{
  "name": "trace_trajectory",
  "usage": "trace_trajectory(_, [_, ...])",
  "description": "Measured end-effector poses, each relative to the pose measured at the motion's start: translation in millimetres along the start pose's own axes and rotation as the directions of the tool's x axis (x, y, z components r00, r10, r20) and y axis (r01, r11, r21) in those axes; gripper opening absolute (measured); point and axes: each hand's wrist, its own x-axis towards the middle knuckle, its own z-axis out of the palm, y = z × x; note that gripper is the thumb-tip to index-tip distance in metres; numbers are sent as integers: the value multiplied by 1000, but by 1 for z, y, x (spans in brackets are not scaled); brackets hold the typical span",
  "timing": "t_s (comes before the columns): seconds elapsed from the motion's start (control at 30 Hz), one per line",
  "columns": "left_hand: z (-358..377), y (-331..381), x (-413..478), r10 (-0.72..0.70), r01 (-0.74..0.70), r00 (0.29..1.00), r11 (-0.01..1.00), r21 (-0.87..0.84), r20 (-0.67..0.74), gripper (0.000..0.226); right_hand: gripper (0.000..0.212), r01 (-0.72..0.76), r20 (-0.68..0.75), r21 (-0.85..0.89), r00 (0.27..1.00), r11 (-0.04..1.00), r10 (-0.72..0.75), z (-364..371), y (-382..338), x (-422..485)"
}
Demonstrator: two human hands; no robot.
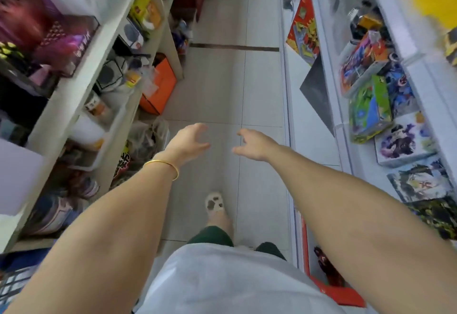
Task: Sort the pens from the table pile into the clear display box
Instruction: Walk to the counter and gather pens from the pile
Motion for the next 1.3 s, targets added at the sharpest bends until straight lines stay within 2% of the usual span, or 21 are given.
trace_trajectory(0.37, [-110, 31, 280, -32, 32, 999, 999, 6, 6, 54, 62, -49, 5, -25, 999, 999, 49, -177, -16, 240])
trace_trajectory(0.6, [-169, 50, 420, -87, 87, 996, 996, 3, 37, 56, 66, -20, 41, -34, 999, 999, 21, -274, -28, 371])
trace_trajectory(0.93, [-259, 92, 621, -198, 192, 975, 979, -70, -100, 54, 61, 113, 68, -103, 992, 988, -106, -439, -42, 563])
trace_trajectory(1.13, [-289, 92, 734, -241, 235, 969, 967, -95, -60, 57, 62, 130, 143, -113, 983, 985, -113, -507, -38, 663])
trace_trajectory(1.3, [-319, 85, 859, -239, 232, 969, 966, -111, -56, 57, 64, 116, 134, -149, 986, 982, -96, -568, -42, 776])
